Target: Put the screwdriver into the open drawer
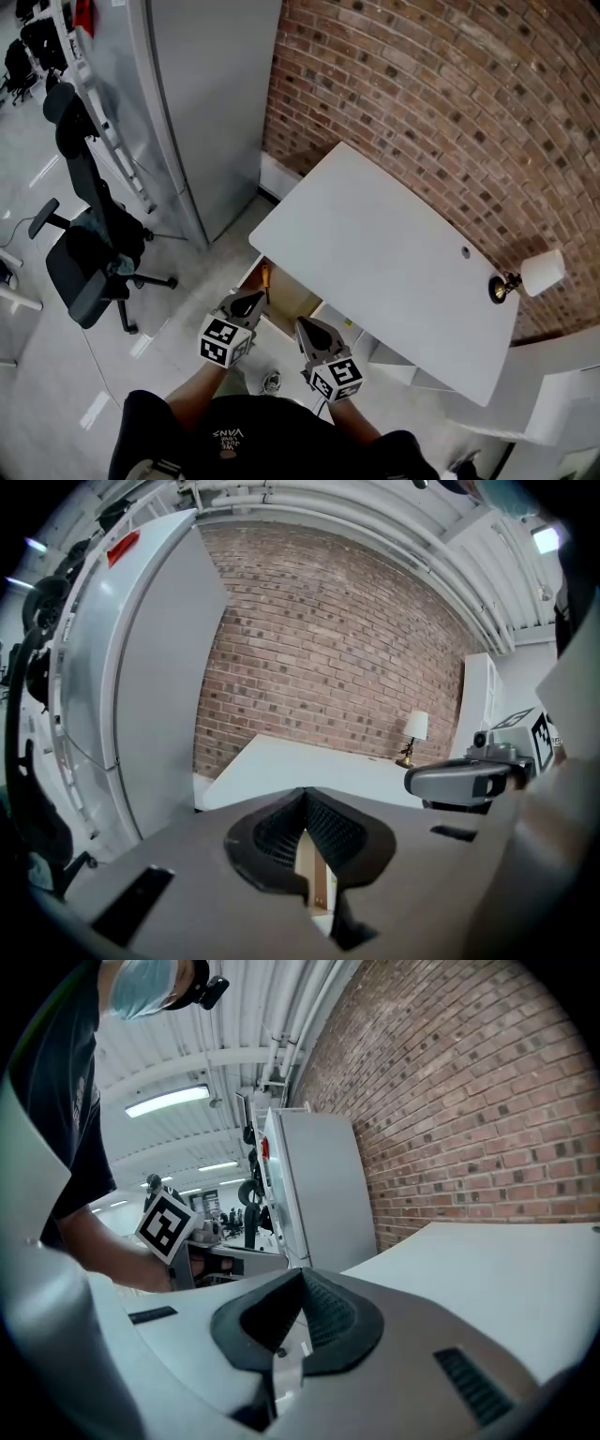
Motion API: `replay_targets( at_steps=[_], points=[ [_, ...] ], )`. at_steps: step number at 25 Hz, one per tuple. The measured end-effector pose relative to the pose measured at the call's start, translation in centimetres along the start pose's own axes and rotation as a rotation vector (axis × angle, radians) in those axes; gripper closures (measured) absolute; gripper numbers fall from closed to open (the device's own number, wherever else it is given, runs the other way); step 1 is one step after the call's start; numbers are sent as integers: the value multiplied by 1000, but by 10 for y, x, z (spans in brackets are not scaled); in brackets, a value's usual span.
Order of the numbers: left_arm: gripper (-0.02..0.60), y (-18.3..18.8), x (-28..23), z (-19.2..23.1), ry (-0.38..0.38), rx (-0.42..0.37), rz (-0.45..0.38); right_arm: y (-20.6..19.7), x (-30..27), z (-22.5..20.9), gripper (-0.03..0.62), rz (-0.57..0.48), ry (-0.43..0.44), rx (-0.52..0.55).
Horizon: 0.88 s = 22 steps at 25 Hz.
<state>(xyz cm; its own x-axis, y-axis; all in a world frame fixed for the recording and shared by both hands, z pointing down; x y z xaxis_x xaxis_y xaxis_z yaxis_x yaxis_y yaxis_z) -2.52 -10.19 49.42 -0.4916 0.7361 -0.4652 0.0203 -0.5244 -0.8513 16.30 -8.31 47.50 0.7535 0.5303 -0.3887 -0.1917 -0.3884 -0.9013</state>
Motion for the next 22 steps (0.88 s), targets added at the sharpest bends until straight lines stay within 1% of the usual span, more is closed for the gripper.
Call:
replay_targets(
  at_steps=[3, 8, 14, 22],
  points=[
    [574, 2, 14, -8, 16, -11, -5, 4, 5, 7, 600, -13, 14, 7],
    [574, 11, 35, -26, 41, -34, -43, 11, 17, 13, 600, -31, 26, 27],
    [574, 19, 50, -47, 28, -76, -74, 20, 32, 15, 600, -61, 26, 50],
    [574, 20, 63, -69, 16, -115, -80, 23, 46, 18, 600, -76, 29, 72]
  ],
)
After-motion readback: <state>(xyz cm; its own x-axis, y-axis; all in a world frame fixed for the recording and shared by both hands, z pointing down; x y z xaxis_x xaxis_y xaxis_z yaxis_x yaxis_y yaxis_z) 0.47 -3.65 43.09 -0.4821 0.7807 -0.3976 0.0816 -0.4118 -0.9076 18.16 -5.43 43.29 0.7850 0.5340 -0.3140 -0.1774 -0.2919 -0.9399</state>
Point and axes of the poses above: the fingertips, and each gripper's own axes: x backward along the fingers, z to its left, y out of its top, the point moved 8 cm from there along x, backward along the fingers, and after that the axes turned 8 degrees about z, right-handed, at the moved point
